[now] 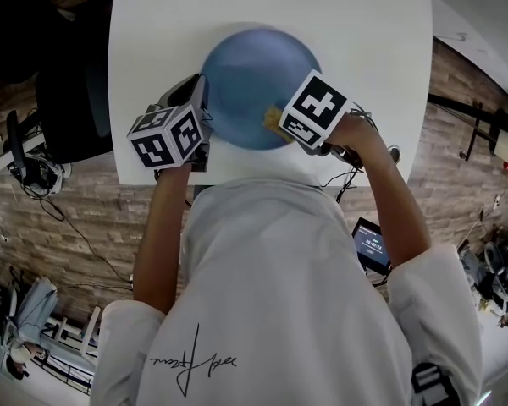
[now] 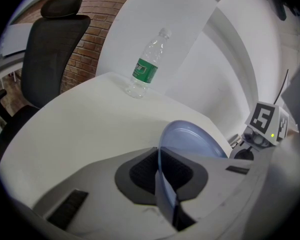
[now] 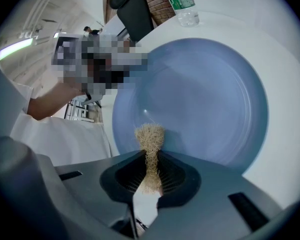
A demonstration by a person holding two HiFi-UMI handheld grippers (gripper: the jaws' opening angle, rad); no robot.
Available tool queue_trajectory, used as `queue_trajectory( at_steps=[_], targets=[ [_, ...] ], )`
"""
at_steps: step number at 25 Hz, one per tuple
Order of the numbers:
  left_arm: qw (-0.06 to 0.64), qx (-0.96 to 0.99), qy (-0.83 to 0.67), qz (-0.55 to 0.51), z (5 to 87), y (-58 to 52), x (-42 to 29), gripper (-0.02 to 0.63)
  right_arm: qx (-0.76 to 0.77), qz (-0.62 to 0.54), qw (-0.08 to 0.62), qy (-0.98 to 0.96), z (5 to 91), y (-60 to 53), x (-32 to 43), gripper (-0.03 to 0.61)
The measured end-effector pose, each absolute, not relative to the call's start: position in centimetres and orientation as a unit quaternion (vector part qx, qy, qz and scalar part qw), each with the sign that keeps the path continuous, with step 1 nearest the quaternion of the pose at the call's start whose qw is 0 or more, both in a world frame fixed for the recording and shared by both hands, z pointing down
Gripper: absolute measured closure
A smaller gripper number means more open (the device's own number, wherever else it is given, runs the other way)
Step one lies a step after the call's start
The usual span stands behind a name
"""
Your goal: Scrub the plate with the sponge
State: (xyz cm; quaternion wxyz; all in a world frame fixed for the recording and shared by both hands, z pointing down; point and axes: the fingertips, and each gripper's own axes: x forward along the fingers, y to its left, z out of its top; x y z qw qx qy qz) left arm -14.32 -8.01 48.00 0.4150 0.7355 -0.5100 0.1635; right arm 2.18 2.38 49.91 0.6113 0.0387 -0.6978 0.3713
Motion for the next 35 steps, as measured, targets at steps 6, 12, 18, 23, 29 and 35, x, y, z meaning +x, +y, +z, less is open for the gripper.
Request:
queue_trajectory(
  at_steps=[6,12,18,23,29,35],
  targets=[
    [0.412,0.739,-0.505,0.17,48.1,-8.0,-14.3,0.592,0.047,0.342,0.63,-0.695,49.9,1.6,3.0,0.531],
    [0.411,0.739,-0.505,0.173,48.1,-8.0,-14.3,0.592,0.043,0.318,0.642,-0.696,49.8,1.0,3.4,0.531],
    [0.411,0.74,-0.503,0.175,48.1,-8.0,-14.2,0.592,0.04,0.296,0.651,-0.698,49.8,0.4,3.7,0.531],
    [0.412,0.739,-0.504,0.175,48.2,-8.0,-14.2,0.592,0.051,0.273,0.655,-0.702,49.8,-0.5,4.0,0.531],
    [0.41,0.739,-0.504,0.177,48.2,-8.1,-14.2,0.594,0.076,0.246,0.658,-0.707,49.7,-1.6,4.6,0.531],
    [0.406,0.74,-0.505,0.18,48.2,-8.0,-14.1,0.595,0.099,0.235,0.646,-0.719,49.8,-2.5,4.4,0.531]
  ],
)
